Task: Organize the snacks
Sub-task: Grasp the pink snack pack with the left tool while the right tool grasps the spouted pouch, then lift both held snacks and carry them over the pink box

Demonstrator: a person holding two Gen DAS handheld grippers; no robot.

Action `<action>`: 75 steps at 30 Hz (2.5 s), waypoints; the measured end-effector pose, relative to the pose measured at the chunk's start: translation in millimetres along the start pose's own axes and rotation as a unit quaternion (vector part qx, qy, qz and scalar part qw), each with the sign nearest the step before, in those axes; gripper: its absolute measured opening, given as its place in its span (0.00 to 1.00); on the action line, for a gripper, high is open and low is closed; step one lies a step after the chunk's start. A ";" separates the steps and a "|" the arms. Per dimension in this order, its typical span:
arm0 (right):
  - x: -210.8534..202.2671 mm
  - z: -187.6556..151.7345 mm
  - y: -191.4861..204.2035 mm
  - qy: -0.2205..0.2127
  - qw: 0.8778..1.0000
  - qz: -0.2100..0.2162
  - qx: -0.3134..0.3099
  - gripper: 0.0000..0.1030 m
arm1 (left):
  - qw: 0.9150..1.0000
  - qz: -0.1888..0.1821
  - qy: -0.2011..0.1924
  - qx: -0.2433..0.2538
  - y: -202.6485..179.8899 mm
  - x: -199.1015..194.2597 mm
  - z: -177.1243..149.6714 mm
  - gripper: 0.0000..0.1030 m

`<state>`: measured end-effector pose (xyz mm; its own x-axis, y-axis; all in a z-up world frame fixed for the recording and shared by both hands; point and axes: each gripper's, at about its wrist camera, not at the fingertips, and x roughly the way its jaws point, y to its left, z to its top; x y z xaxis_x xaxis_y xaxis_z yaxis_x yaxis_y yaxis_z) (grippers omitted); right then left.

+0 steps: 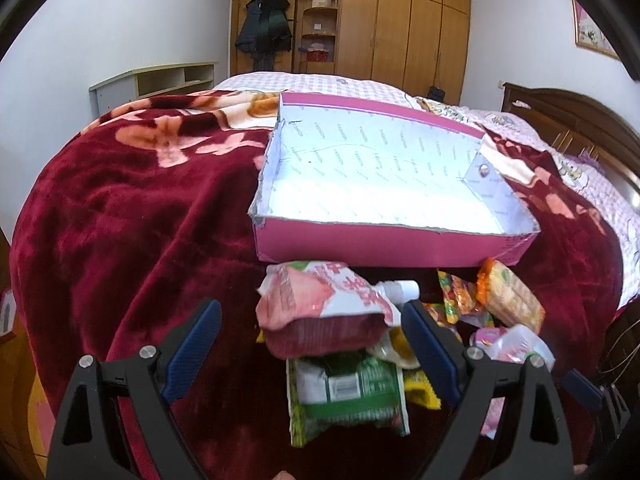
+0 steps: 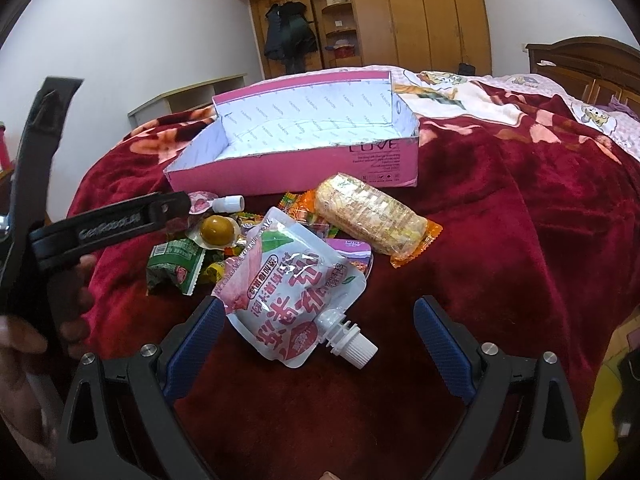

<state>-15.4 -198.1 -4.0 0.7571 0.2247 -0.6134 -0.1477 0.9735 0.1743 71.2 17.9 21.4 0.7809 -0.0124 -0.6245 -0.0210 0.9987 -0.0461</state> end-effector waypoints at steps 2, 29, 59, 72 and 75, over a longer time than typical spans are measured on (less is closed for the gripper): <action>2.7 0.4 -0.5 0.002 1.000 0.001 0.001 0.94 | 1.000 0.002 0.001 0.002 -2.1 6.3 2.1 0.91; 31.5 1.3 4.2 0.007 1.000 0.013 -0.016 0.95 | 0.999 -0.029 0.020 -0.029 13.6 46.9 -5.5 0.90; 9.7 2.7 7.6 -0.061 0.998 0.010 -0.026 0.73 | 0.997 -0.058 -0.021 -0.055 26.8 -1.6 -11.5 0.71; -8.3 3.8 8.3 -0.078 0.997 0.016 -0.024 0.72 | 0.995 -0.070 -0.054 -0.045 22.2 -35.9 -8.4 0.71; -12.0 4.7 10.4 -0.081 0.996 0.018 -0.026 0.72 | 0.995 -0.067 -0.065 -0.038 20.8 -43.7 -5.5 0.71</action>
<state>-23.0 -190.9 8.8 0.8429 0.2544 -0.4740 -0.2066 0.9666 0.1514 33.2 38.9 43.4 0.8541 -0.1334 -0.5028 0.0447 0.9818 -0.1846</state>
